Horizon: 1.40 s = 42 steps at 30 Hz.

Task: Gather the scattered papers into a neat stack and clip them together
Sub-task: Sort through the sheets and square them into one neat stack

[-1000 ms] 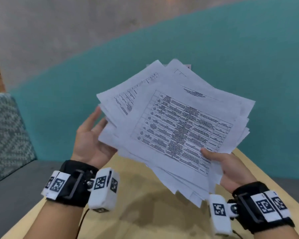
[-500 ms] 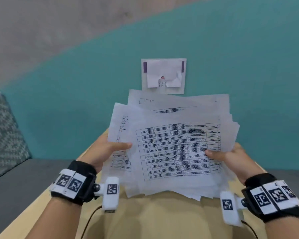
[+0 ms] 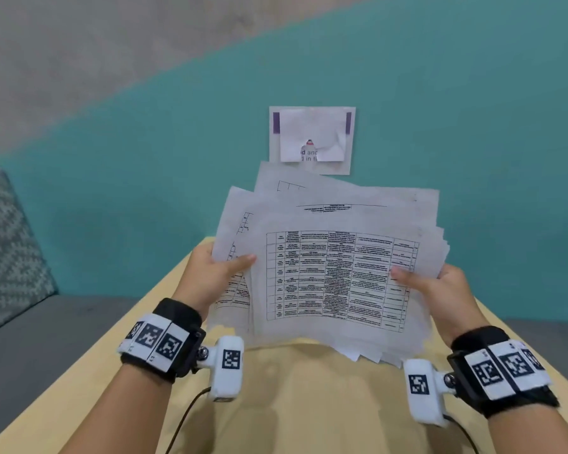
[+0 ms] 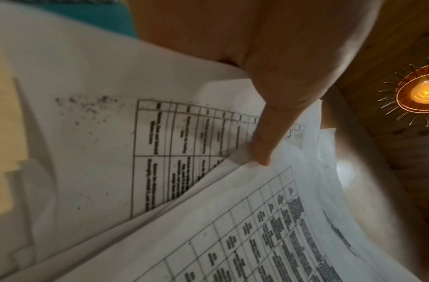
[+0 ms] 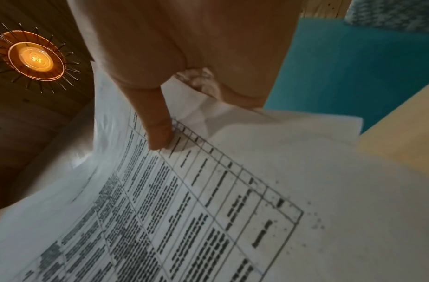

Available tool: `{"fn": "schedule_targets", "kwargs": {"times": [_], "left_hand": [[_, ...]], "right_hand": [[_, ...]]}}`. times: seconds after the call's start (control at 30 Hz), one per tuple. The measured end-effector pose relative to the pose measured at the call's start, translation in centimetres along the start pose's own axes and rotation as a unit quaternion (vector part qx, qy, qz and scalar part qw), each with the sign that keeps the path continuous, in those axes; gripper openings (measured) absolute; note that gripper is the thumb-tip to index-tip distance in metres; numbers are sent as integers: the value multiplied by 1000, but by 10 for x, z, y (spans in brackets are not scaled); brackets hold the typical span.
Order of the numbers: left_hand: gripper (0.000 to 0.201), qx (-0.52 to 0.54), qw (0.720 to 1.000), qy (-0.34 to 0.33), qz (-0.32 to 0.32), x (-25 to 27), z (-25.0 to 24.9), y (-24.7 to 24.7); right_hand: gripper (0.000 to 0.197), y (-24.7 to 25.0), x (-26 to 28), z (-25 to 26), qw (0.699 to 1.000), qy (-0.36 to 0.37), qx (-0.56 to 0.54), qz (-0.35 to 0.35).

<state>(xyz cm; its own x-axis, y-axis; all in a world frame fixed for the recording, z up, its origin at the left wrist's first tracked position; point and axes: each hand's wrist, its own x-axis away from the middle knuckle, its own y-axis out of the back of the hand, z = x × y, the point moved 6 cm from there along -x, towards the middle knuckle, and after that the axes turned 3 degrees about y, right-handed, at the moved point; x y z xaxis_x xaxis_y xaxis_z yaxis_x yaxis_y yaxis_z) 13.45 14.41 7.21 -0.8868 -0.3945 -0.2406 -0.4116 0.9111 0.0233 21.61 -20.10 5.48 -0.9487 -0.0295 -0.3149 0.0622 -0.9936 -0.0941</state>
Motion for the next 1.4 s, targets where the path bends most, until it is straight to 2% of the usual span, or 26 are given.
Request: {"fn": "schedule_targets", "kwargs": {"times": [0.2, 0.37, 0.5, 0.67, 0.77, 0.93, 1.07, 1.23, 1.4], "left_hand": [[30, -53, 997, 41, 31, -1, 12, -1], [22, -13, 1000, 23, 1, -1, 8, 1], [22, 3, 1000, 7, -25, -4, 6, 5], [20, -7, 999, 35, -26, -4, 15, 6], [25, -9, 999, 36, -30, -2, 11, 7], [18, -11, 999, 34, -41, -2, 6, 9], [31, -21, 998, 55, -39, -3, 14, 12], [30, -21, 998, 40, -34, -4, 13, 14], [23, 3, 998, -2, -64, -4, 4, 15]], "right_hand": [[27, 0, -1, -9, 998, -41, 39, 37], [18, -1, -1, 1, 1000, 1, 30, 2], [15, -5, -2, 11, 999, 23, 23, 8], [22, -14, 1, -8, 998, -24, 46, 41], [26, -15, 0, -15, 996, -56, 42, 47], [25, -17, 1, -5, 998, -43, 23, 45], [33, -19, 4, -12, 996, -68, 13, 63], [37, -18, 4, -23, 993, -90, -4, 77], [36, -21, 2, -13, 997, -50, -26, 56]]}}
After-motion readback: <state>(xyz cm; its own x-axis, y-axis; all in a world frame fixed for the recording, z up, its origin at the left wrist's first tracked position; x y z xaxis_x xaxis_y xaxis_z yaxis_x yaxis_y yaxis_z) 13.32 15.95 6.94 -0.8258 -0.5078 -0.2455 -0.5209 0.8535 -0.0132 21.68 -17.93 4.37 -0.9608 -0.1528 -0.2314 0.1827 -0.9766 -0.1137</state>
